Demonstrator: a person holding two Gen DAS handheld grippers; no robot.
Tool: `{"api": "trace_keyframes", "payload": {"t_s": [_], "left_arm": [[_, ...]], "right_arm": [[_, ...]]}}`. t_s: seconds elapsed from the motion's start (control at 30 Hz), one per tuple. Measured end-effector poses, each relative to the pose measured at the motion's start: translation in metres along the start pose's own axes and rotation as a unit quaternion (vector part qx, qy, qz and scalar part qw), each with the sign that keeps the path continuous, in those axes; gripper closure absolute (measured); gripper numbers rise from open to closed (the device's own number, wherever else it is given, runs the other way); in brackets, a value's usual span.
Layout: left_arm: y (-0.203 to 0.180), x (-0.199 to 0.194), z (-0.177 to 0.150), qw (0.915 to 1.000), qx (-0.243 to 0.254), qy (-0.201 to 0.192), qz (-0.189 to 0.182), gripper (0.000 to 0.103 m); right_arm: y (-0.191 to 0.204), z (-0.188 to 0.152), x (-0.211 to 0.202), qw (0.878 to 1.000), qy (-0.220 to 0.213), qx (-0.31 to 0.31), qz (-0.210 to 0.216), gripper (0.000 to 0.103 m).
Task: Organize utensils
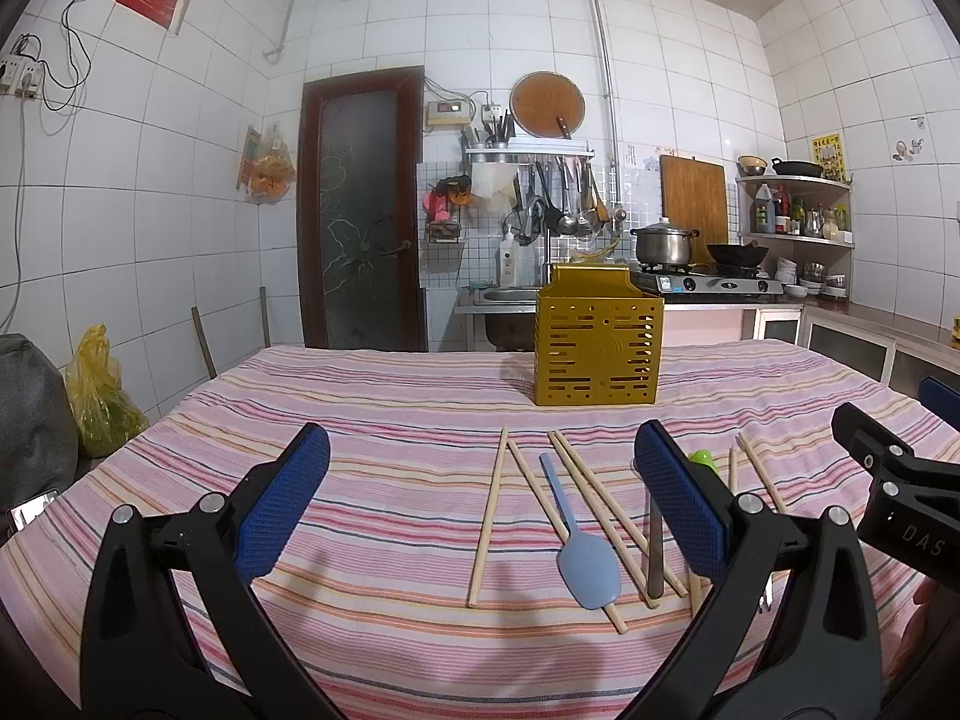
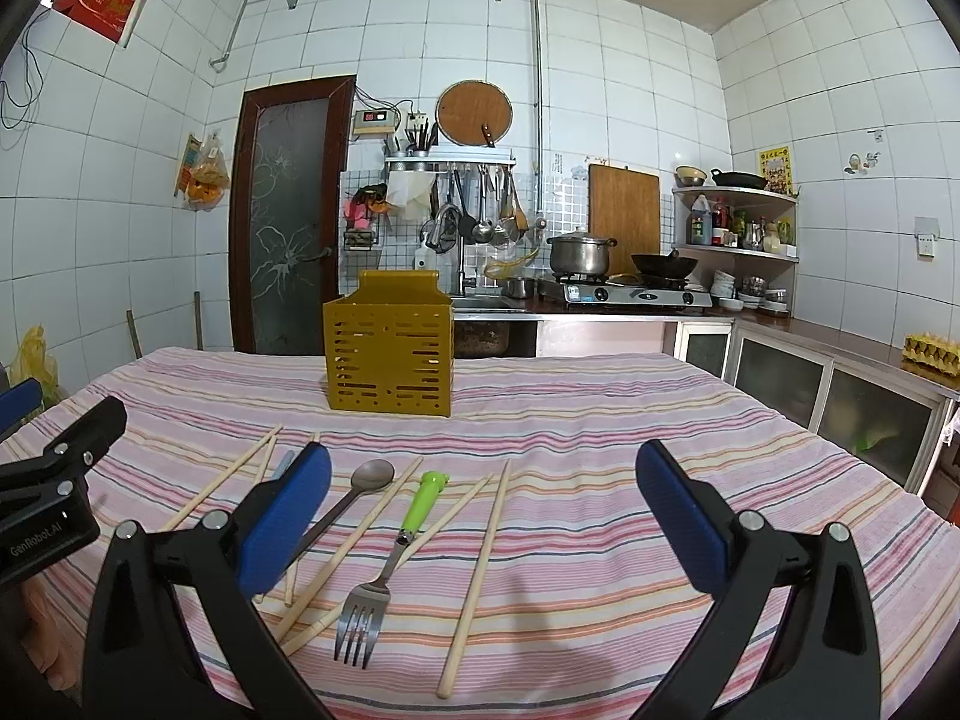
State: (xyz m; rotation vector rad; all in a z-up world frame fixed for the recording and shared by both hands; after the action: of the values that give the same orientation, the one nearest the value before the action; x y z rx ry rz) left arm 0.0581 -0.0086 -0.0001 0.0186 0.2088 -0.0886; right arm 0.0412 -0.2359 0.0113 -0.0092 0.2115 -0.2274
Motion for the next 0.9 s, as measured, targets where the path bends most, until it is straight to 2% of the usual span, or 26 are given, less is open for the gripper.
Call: {"api": "trace_keyframes", "payload": {"t_s": [0.63,0.9], "left_arm": [[0.0,0.0,0.0,1.0,0.001,-0.002,0.0,0.005],[0.006,-0.007,0.026,1.0,0.001,-0.004,0.0,0.005]], "right_arm": [[-0.003,0.007,-0.006,1.0,-0.004,0.002,-0.001,0.004],[-0.002,0.006,-0.005,1.0,-0.004,0.002,-0.001,0.004]]}}
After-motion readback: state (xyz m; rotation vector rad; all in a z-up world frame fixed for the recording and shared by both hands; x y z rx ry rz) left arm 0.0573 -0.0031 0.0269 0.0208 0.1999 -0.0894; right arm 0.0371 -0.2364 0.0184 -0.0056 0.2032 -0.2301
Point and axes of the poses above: each gripper's, at about its wrist camera, not at the fingertips, and x roughly the way its jaws point, y to its left, z to its top, the point moved 7 cm from there along x, roughly the way its jaws point, and after that the axes turned 5 degrees about -z, right-handed, at the moved point
